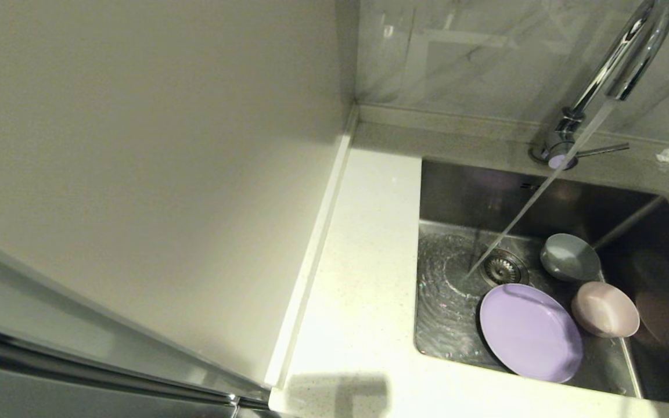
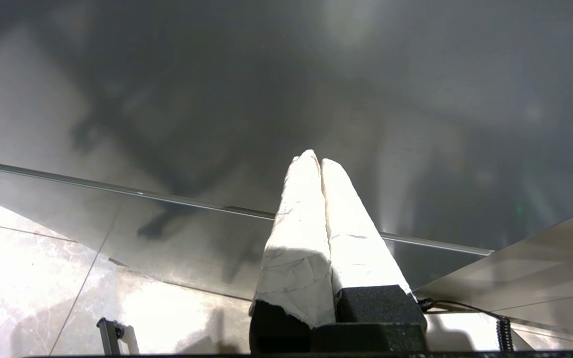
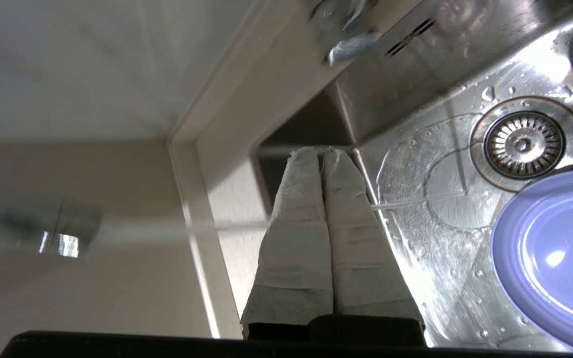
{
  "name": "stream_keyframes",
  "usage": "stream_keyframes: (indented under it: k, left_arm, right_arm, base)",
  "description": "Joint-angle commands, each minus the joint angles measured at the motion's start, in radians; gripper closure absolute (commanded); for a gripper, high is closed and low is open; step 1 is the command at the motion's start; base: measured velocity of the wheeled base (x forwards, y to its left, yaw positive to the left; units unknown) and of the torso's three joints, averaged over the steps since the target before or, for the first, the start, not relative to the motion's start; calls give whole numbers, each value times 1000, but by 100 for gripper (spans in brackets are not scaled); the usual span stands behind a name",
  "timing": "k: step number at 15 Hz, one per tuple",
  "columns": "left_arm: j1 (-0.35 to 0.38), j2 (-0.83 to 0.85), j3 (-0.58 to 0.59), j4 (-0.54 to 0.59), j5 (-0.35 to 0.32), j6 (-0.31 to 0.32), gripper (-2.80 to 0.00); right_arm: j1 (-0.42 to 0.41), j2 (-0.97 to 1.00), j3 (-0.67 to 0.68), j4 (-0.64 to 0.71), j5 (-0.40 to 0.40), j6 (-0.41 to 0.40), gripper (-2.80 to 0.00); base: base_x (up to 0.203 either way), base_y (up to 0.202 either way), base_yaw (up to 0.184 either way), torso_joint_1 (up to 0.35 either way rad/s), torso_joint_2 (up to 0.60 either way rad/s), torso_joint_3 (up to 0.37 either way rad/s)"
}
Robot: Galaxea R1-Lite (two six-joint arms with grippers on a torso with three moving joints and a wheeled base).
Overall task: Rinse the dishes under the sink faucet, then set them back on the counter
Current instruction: Turn off the faucet
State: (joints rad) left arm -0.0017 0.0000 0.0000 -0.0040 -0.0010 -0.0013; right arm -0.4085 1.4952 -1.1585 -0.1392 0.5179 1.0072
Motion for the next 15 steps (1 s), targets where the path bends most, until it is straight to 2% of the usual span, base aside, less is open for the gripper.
stream_keyframes:
  k: [1,13,15]
  left_arm:
    - [0,0,3,-1,0,0,0]
    - [0,0,2,-1,0,0,0]
    - [0,0,3,-1,0,0,0]
  right_arm:
    - [-43,129,-61,-2,22,13,0]
    - [-53,309,-256,-34,187,60,0]
    - [-52,314,-265,-34,191,60,0]
  base:
    - [0,0,0,0,0,0]
    - [0,0,0,0,0,0]
    - [0,0,0,0,0,0]
